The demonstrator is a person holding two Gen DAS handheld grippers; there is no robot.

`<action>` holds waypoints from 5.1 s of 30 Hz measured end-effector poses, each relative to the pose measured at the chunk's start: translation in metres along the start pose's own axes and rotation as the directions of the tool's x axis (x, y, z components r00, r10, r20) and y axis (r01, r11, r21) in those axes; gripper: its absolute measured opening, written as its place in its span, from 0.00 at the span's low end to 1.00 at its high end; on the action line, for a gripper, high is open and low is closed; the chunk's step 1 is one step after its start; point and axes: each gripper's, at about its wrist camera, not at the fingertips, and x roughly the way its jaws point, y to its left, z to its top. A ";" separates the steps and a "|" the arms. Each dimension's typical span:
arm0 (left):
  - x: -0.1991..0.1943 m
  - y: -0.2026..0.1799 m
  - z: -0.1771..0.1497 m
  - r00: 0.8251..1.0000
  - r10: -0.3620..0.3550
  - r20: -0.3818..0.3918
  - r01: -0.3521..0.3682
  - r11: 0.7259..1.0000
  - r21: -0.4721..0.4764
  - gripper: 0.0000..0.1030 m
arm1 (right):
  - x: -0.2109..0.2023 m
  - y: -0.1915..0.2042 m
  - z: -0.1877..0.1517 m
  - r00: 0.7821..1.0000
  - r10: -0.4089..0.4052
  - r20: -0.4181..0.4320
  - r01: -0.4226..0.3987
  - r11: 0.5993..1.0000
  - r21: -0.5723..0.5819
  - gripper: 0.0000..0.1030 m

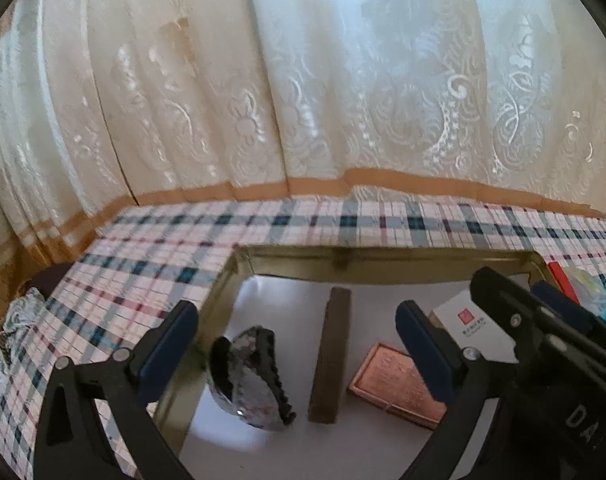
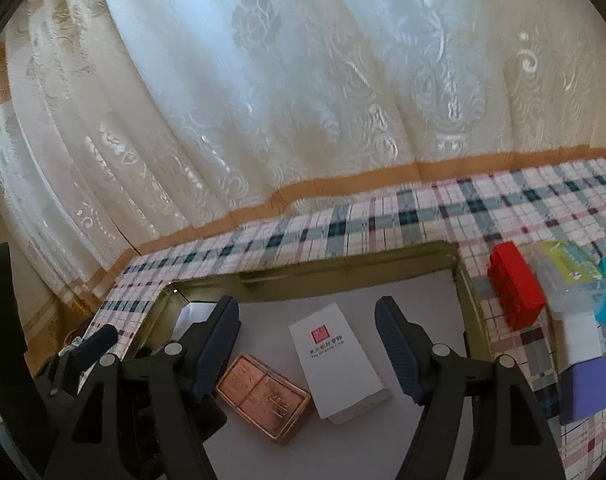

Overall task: Organize rigid objects
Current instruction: 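Open both tools to drop the comb and white box onto the tray paper, then withdraw both open tools from the tray back toward the brick pile, then grasp the purple block with the left tool while the right grasps the green brick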

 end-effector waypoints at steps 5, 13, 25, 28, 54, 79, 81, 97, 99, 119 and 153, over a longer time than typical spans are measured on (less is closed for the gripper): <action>-0.007 0.007 -0.003 0.999 0.005 0.035 -0.003 0.999 -0.042 0.98 | -0.018 0.000 -0.002 0.997 -0.014 0.073 0.017 0.999 -0.037 0.71; -0.020 0.016 -0.019 0.997 -0.010 0.076 0.020 0.992 -0.127 0.98 | -0.044 -0.015 -0.010 0.969 -0.125 0.214 0.156 0.979 -0.134 0.71; -0.041 0.000 -0.035 0.974 0.108 0.197 -0.087 0.990 -0.111 0.93 | -0.067 -0.037 -0.023 0.949 -0.138 0.282 0.190 0.968 -0.167 0.71; -0.044 -0.009 -0.038 0.973 0.093 0.213 -0.079 0.994 -0.074 0.90 | -0.072 -0.039 -0.025 0.947 -0.136 0.290 0.193 0.965 -0.178 0.71; -0.068 -0.066 -0.054 0.980 -0.112 0.165 0.108 0.994 0.033 0.91 | -0.098 -0.091 -0.025 0.952 -0.196 0.235 0.230 0.965 -0.128 0.71; -0.086 -0.135 -0.056 0.949 -0.301 0.098 0.290 0.950 0.112 0.87 | -0.125 -0.184 -0.009 0.927 -0.319 0.198 0.343 0.934 -0.098 0.60; -0.088 -0.146 -0.056 0.941 -0.326 0.085 0.316 0.941 0.118 0.87 | -0.128 -0.195 -0.007 0.927 -0.322 0.190 0.340 0.938 -0.070 0.60; -0.096 -0.258 -0.063 0.894 -0.442 -0.075 0.447 0.867 0.219 0.77 | -0.132 -0.252 0.002 0.933 -0.343 0.105 0.347 0.938 -0.021 0.60; -0.088 -0.267 -0.064 0.898 -0.422 -0.120 0.439 0.876 0.202 0.72 | -0.131 -0.256 0.002 0.938 -0.337 0.084 0.340 0.940 -0.021 0.60; -0.054 -0.273 -0.069 0.891 -0.377 -0.253 0.413 0.904 0.107 0.38 | -0.131 -0.271 0.003 0.967 -0.257 0.003 0.256 0.965 0.059 0.60; -0.104 -0.210 -0.050 0.902 -0.431 0.023 0.429 0.901 0.060 0.38 | -0.075 -0.226 -0.018 0.956 -0.181 -0.229 0.150 0.978 -0.147 0.58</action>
